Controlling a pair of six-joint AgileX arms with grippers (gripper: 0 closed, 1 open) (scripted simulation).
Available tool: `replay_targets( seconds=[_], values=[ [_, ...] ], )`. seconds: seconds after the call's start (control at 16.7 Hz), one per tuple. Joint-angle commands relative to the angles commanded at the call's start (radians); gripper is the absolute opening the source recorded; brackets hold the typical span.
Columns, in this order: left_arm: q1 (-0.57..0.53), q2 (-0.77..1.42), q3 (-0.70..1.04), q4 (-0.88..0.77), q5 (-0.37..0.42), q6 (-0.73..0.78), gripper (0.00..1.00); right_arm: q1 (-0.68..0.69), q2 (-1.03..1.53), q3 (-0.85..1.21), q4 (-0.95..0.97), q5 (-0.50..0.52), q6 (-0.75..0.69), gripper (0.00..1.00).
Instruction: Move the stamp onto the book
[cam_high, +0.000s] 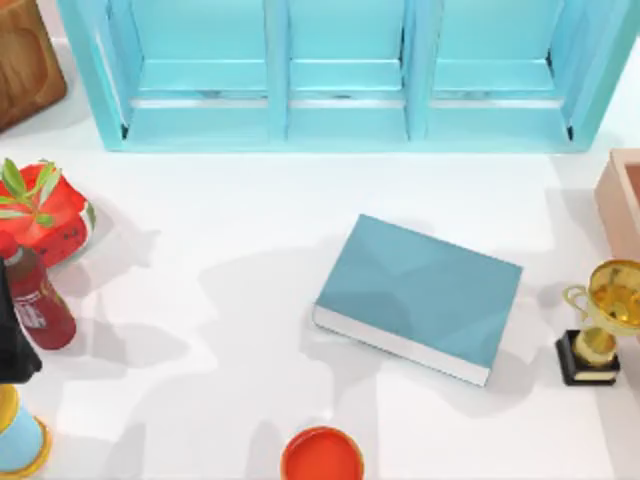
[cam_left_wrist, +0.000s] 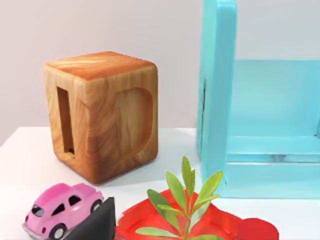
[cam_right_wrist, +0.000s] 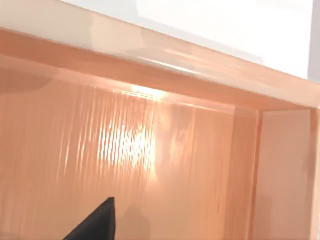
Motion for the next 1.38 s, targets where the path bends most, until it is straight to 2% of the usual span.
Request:
replay_targets(
  seconds=[0.3,0.78,0.9,1.38],
  values=[
    [0.000,0.000,0.000,0.000,0.000,0.000,1.00,-0.141,0.074,0.108,-0.188,-0.136,0.017,1.00],
    [0.000,0.000,0.000,0.000,0.000,0.000,1.00,-0.356,0.185,0.237,-0.511,-0.477,0.007,1.00],
    [0.000,0.000,0.000,0.000,0.000,0.000,1.00,-0.374,0.187,0.240,-0.535,-0.510,-0.001,1.00],
    [0.000,0.000,0.000,0.000,0.000,0.000,1.00,-0.375,0.200,0.239,-0.520,-0.509,-0.005,1.00]
  ],
)
